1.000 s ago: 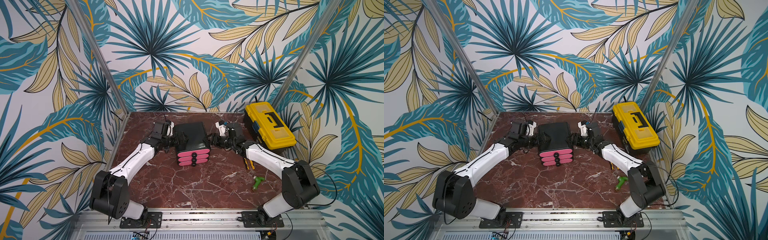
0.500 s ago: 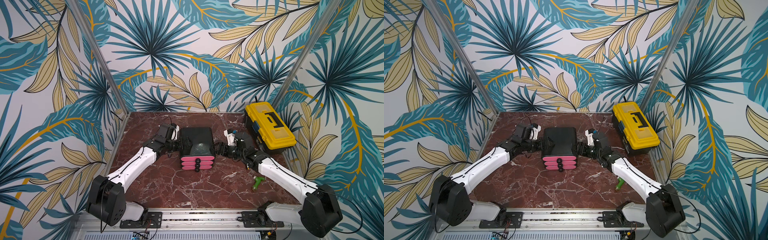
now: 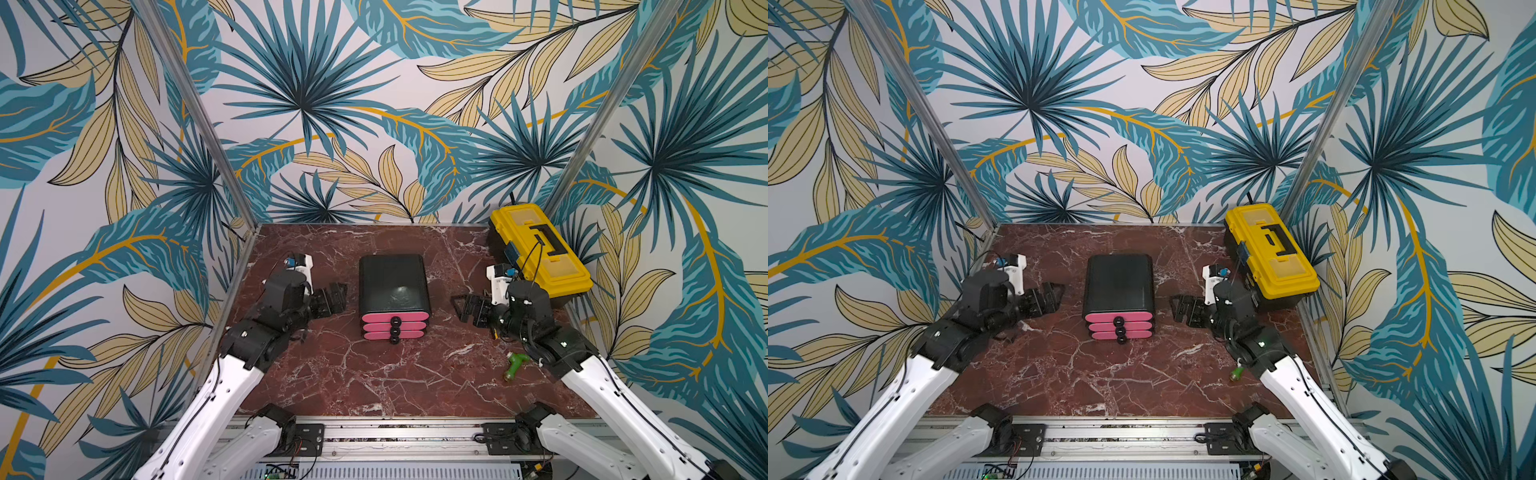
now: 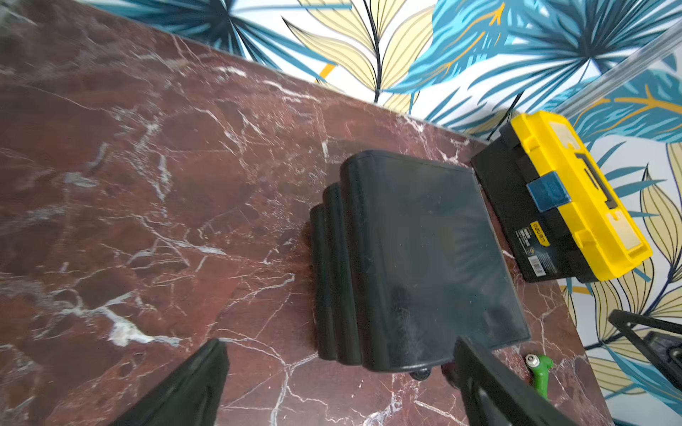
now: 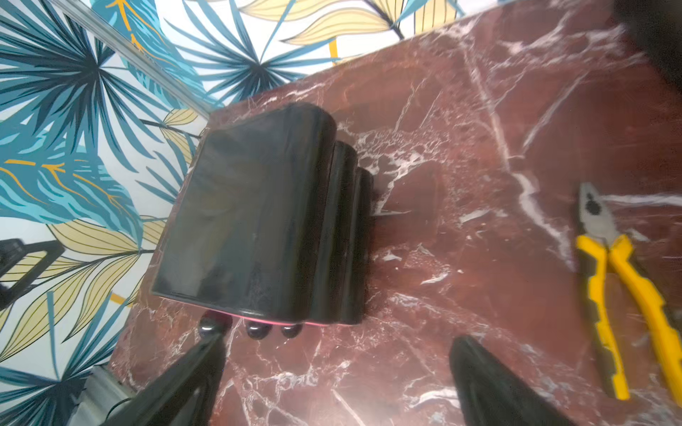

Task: Put the bluetooth earphones in the drawer according to color
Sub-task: Reset both arms

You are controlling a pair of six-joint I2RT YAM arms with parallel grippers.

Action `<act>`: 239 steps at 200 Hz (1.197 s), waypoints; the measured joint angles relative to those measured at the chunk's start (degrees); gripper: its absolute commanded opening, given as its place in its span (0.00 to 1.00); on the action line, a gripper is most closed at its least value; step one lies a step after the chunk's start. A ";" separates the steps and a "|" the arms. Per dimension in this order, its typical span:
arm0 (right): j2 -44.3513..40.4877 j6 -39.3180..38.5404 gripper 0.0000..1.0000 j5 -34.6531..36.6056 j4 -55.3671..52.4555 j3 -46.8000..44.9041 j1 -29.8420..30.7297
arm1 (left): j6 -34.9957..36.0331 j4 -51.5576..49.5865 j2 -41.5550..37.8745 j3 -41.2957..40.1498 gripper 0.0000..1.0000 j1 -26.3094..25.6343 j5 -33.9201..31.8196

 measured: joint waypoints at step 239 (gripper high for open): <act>21.81 -26.99 1.00 27.80 71.23 -34.71 -14.29 | 28.39 67.45 24.13 -35.69 1.00 13.77 -18.62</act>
